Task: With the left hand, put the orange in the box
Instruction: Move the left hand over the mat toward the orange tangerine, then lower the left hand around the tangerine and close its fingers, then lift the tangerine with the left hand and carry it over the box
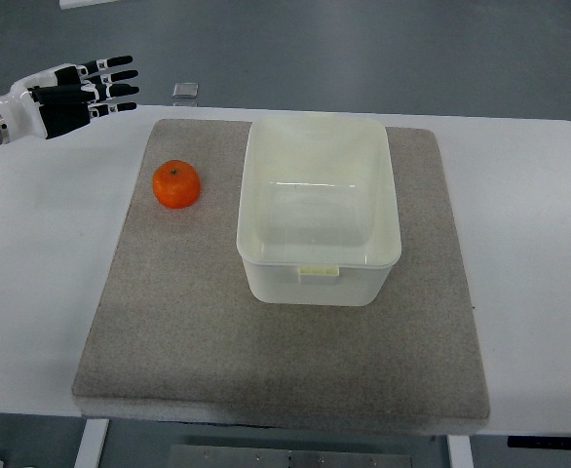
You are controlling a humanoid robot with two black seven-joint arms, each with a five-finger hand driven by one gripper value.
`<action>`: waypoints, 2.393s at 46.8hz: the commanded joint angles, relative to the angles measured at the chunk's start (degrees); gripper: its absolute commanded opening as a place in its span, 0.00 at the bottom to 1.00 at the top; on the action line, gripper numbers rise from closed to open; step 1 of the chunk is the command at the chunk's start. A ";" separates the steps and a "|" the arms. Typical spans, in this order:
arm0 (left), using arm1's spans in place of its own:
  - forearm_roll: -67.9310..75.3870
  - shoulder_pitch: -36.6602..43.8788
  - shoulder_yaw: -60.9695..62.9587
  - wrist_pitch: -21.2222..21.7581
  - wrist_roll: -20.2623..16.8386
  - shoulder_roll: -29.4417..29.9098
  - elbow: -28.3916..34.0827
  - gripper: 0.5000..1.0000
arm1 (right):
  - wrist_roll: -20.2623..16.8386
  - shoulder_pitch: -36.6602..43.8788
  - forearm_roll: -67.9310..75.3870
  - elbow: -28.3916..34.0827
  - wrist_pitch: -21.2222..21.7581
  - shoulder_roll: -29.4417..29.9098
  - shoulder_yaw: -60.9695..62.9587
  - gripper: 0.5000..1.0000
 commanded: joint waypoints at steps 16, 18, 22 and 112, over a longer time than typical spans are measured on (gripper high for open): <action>44.43 -1.36 0.45 0.00 -14.99 2.56 -9.36 0.98 | 0.00 0.00 0.00 0.00 0.00 0.00 0.00 0.86; 48.03 -1.36 0.54 0.00 -15.07 2.56 -10.24 0.98 | 0.00 0.00 0.00 0.00 0.00 0.00 0.00 0.86; 55.68 -1.27 0.71 0.54 -15.07 2.21 -12.00 0.98 | 0.00 0.00 0.00 0.00 0.00 0.00 0.00 0.86; 75.47 -14.54 10.74 16.46 -17.45 3.35 -37.58 0.00 | 0.00 0.00 0.00 0.00 0.00 0.00 0.00 0.86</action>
